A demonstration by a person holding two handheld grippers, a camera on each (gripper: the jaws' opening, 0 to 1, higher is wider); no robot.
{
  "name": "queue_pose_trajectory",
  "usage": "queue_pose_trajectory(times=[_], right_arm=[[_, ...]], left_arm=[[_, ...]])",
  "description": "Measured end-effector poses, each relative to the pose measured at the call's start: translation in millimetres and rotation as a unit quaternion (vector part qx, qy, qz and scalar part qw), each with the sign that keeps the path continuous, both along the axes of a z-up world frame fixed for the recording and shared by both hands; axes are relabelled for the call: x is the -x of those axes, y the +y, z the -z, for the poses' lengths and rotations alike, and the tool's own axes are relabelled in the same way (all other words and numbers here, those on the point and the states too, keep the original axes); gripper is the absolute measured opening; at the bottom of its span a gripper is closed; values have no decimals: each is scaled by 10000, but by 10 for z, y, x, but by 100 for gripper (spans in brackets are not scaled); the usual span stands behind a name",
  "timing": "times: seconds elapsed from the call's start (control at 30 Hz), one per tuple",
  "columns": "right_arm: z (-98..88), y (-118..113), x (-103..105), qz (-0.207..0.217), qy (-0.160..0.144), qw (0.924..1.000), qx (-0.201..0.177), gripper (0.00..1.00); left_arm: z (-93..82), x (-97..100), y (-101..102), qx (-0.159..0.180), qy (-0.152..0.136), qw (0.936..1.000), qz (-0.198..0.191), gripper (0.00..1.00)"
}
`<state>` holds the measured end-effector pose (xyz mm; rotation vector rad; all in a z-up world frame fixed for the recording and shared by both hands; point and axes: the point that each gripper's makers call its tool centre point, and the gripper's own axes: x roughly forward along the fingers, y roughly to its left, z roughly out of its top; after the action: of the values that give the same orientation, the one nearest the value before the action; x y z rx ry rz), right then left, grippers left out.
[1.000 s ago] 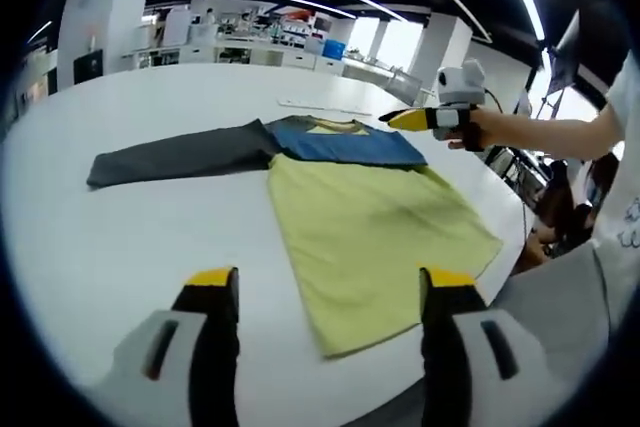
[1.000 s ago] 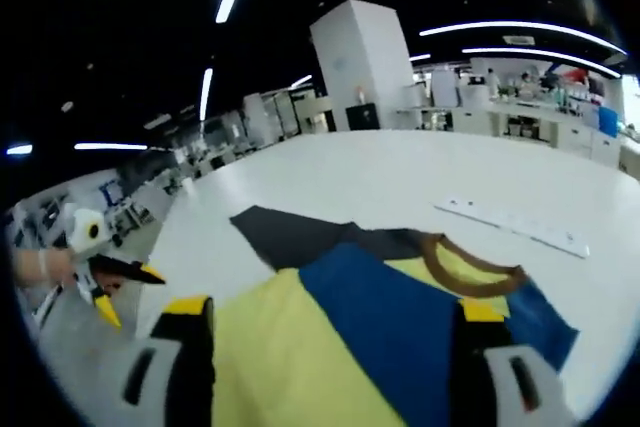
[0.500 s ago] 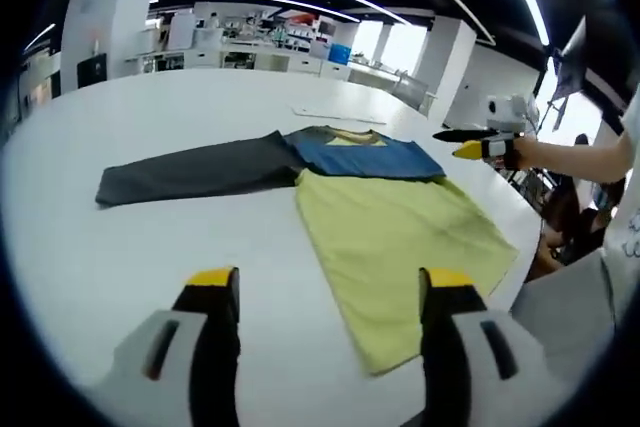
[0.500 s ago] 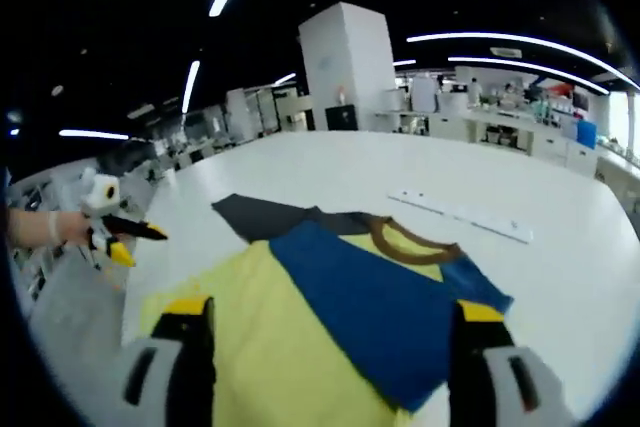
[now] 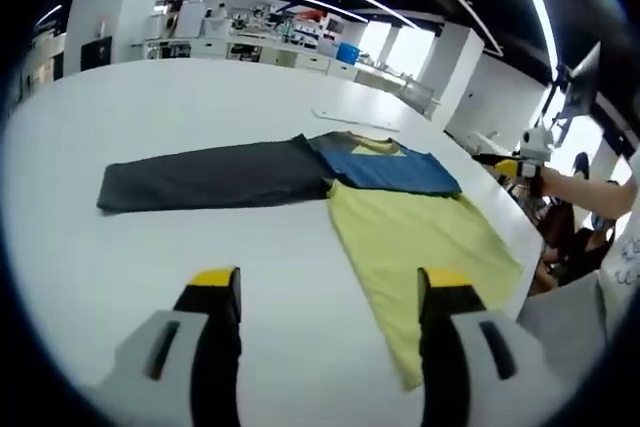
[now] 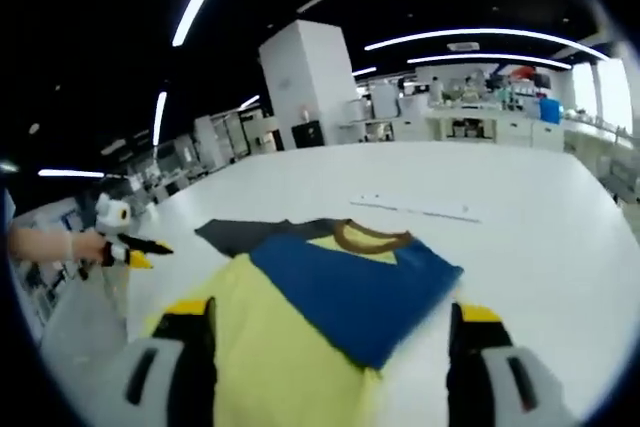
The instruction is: Fold the garment on the visible template until the final outline fits inside the template.
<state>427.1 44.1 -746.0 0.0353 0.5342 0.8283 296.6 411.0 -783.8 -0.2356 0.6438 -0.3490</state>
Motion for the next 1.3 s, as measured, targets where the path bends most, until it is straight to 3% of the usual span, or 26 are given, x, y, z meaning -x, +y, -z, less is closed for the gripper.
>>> queue_pose_trajectory(times=[0.17, 0.27, 0.33, 0.37, 0.43, 0.67, 0.73, 0.83, 1.2, 1.3], right_arm=[[36, -160, 96, 127, 89, 9999, 35, 97], [84, -255, 178, 203, 188, 9996, 60, 97], [111, -289, 246, 222, 269, 9994, 54, 97], [118, -303, 265, 234, 274, 9993, 59, 97], [156, -331, 322, 233, 330, 9991, 123, 97], [220, -397, 435, 313, 511, 9981, 134, 97], [227, -401, 467, 308, 504, 9981, 199, 96], [226, -413, 487, 298, 521, 9980, 220, 96], [191, -550, 563, 356, 544, 9973, 326, 96], [206, -602, 580, 394, 588, 9969, 334, 96]], left_arm=[[-55, -176, 236, 41, -125, 9991, -401, 68], [-69, -338, 586, 185, -216, 9947, -984, 68], [-94, -435, 898, 319, -290, 9872, -1532, 68], [-97, -456, 975, 262, -322, 9859, -1623, 67], [-24, -442, 1317, 40, -240, 9863, -1630, 65], [78, -578, 1727, 59, -283, 9761, -2154, 62], [186, -602, 1893, 177, -212, 9682, -2486, 62], [207, -598, 1940, 304, -250, 9592, -2799, 59], [399, -710, 2078, 397, -177, 9481, -3150, 50], [450, -742, 2102, 322, -134, 9476, -3174, 46]])
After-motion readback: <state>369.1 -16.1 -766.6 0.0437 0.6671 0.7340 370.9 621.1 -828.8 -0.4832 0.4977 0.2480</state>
